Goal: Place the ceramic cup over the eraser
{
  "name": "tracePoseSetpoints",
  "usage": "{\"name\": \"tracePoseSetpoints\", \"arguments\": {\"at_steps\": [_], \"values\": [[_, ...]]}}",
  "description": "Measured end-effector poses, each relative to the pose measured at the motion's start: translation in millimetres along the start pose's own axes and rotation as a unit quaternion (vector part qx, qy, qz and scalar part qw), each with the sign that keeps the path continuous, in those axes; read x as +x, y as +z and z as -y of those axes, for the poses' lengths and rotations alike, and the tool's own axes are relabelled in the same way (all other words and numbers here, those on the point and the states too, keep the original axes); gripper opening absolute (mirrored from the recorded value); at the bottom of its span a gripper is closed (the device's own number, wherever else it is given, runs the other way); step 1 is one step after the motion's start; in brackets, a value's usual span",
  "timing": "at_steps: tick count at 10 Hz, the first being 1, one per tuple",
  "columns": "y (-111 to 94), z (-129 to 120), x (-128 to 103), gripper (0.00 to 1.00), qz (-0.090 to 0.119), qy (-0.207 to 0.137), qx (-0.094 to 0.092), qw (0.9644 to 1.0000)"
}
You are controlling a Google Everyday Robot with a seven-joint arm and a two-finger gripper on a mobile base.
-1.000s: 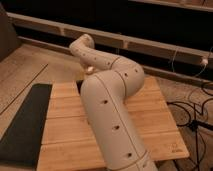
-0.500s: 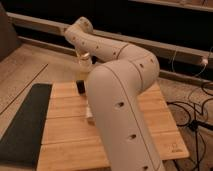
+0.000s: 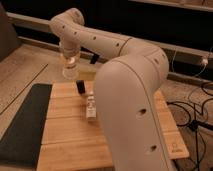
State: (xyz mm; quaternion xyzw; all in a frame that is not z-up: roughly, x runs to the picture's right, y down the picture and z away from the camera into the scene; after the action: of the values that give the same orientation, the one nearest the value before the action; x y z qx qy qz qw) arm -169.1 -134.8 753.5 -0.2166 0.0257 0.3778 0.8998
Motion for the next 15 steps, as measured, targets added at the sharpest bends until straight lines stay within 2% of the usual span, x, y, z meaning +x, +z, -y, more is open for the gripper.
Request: {"name": "tracePoseSetpoints", "arguments": {"at_steps": [1, 5, 6, 8, 10, 11, 15], "values": [[-2, 0, 5, 0.0, -0.009, -0.005, 0.003, 0.9999], [1, 3, 5, 0.0, -0.012, -0.005, 0.007, 0.9999], [8, 9, 1, 0.0, -0.007, -0.005, 0.015, 0.9998], [23, 36, -4, 0.0, 0.008, 0.005, 0.047, 0.9989], [25, 65, 3, 0.0, 0.021, 0.023, 0.078, 0.9965], [26, 71, 6, 0.0, 0.023, 0.03, 0.086, 0.9956], [39, 65, 14, 0.0, 0.019, 0.029, 0.107, 0.9936]]}}
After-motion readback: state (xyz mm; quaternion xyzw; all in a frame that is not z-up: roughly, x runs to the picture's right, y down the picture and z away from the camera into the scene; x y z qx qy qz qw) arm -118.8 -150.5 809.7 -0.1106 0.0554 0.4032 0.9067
